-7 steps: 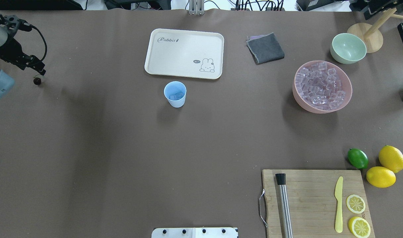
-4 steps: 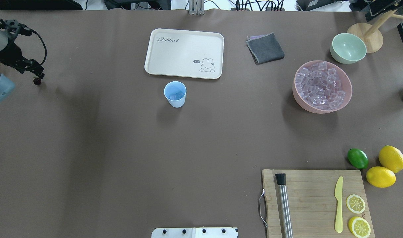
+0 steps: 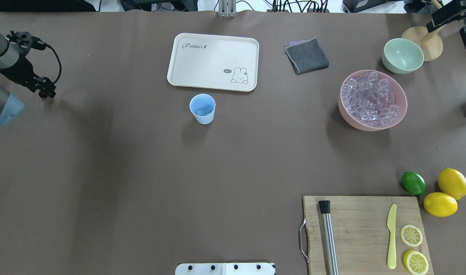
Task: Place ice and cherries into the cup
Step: 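Lower the left gripper to the table edge and grasp a dark cherry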
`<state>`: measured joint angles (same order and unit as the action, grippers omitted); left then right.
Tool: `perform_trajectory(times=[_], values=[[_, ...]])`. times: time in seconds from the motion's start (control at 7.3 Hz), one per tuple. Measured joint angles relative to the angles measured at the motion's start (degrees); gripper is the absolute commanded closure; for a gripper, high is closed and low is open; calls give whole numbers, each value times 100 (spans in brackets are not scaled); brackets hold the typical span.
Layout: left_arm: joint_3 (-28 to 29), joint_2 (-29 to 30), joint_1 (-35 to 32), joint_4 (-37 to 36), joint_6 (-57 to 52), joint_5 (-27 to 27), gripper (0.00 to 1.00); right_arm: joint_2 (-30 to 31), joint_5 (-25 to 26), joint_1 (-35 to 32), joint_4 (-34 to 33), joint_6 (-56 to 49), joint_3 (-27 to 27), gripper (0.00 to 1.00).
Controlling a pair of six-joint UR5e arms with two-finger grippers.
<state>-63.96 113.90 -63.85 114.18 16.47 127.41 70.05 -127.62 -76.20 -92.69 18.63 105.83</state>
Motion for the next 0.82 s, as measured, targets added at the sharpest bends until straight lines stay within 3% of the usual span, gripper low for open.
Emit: perform_trajectory(times=[0.27, 0.41, 0.55, 0.82], values=[[37, -5, 6, -7, -10, -21, 48, -5, -2, -1, 4, -1, 2, 0], [54, -2, 13, -9, -12, -23, 84, -10, -4, -2, 5, -6, 7, 0], [77, 0, 17, -8, -14, -23, 100, -12, -2, -2, 5, -6, 17, 0], [85, 9, -9, -2, -22, -68, 100, -13, -2, -1, 5, -1, 33, 0]])
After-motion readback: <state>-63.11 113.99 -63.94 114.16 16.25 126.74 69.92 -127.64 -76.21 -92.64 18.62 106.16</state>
